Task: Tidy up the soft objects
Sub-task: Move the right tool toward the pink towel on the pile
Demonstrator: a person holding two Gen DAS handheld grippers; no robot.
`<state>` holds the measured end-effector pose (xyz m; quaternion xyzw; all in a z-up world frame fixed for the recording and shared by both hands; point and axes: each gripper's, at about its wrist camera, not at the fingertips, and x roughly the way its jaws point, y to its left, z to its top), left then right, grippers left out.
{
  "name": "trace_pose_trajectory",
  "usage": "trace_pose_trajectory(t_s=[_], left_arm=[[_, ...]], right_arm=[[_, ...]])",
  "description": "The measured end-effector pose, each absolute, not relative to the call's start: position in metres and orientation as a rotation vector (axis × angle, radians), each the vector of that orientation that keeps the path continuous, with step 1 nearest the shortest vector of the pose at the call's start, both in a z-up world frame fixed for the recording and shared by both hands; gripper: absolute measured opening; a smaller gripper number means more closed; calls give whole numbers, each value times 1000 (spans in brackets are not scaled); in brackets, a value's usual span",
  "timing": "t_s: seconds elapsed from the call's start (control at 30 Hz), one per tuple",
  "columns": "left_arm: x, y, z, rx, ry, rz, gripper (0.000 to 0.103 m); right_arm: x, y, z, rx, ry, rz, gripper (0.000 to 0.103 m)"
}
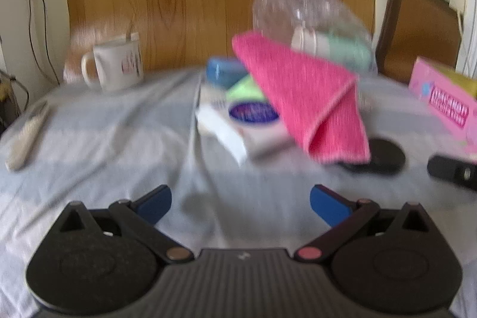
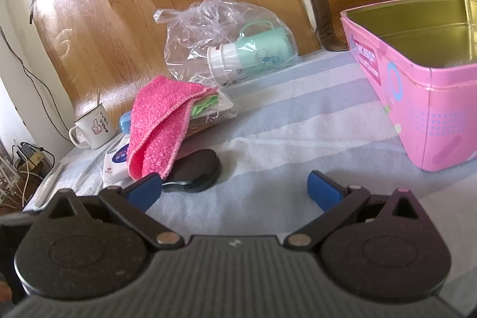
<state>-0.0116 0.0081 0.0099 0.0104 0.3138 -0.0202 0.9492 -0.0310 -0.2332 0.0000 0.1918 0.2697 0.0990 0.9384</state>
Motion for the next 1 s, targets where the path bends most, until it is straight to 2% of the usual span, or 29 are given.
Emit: trace_pose_trajectory(t_s=[0.13, 0.23, 0.53, 0.67, 0.73, 0.83, 1.0], left_arm=[[-8, 16, 15, 35, 551, -7, 103], [0, 28, 10, -53, 595, -20, 102], [-6, 39, 9, -113, 553, -15, 102], [-6, 46, 7, -159, 563, -17, 102], [-6, 53, 6, -201, 570, -12, 99], [-5, 62, 5, -258, 577, -5, 98], [-2, 64, 4, -273, 587, -5, 98]], right_arm=[[-30, -231, 0, 379, 552, 195, 103], [-30, -232, 0, 378, 551, 192, 103], [-30, -226, 0, 348, 551, 178, 102], [-32, -222, 1, 318, 542, 193, 88], [-33, -219, 1, 296, 544, 204, 73], [-34, -212, 2, 256, 543, 230, 56], [-38, -202, 6, 194, 518, 268, 52]])
